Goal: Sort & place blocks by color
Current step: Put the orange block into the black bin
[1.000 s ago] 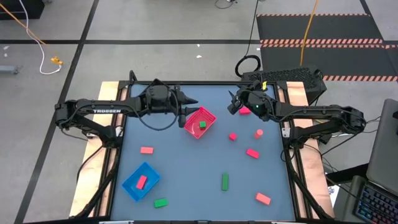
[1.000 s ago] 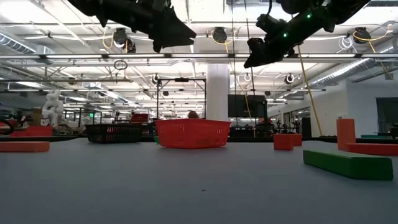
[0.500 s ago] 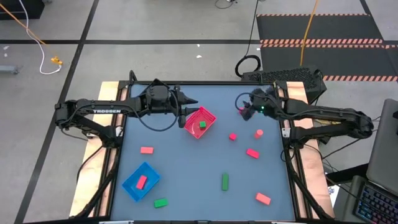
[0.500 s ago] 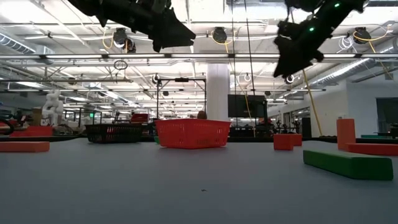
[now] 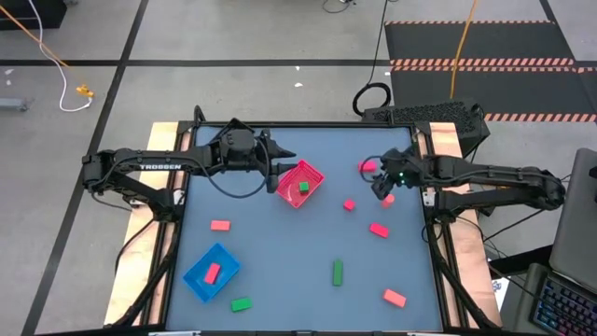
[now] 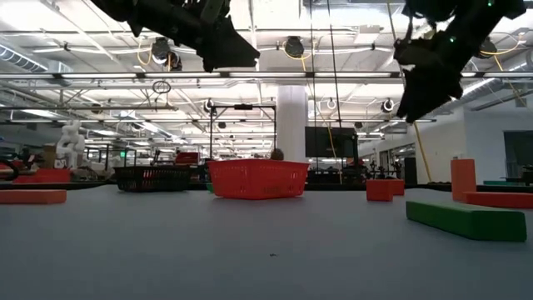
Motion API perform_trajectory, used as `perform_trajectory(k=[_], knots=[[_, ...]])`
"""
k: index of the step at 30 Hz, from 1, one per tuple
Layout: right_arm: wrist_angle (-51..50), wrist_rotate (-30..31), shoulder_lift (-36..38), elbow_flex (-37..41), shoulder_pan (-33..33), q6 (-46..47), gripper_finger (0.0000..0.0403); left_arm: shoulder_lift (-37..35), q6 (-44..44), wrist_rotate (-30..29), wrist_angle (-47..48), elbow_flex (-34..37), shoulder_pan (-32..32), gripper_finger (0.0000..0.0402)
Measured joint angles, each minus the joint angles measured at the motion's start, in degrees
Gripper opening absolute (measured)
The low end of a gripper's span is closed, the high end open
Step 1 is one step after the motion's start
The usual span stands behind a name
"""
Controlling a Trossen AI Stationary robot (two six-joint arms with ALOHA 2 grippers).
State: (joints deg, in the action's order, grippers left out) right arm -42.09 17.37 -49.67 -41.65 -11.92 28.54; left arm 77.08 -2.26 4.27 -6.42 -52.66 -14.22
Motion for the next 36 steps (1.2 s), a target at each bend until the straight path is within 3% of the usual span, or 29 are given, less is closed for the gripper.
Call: perform_trajectory(k=[13, 19, 25, 36], knots=[[1.2, 0.3, -1.2, 0.8, 0.7, -2.0, 0.0210, 0.6, 11.5, -4.6, -5.3, 0.0, 0.5, 0.0157], [1.8, -0.6, -1.2, 4.7, 2.4, 0.6, 0.0210, 0.6, 11.8, -4.7, -4.6, 0.0, 0.5, 0.0157], [1.9, -7.1, -1.2, 8.8, 2.8, 1.7, 0.0210, 0.6, 11.5, -4.4, -4.1, 0.0, 0.5, 0.0157], [-1.2, -8.6, -1.2, 9.6, 2.9, 2.2, 0.0210, 0.6, 11.0, -4.3, -4.1, 0.0, 0.5, 0.0157]])
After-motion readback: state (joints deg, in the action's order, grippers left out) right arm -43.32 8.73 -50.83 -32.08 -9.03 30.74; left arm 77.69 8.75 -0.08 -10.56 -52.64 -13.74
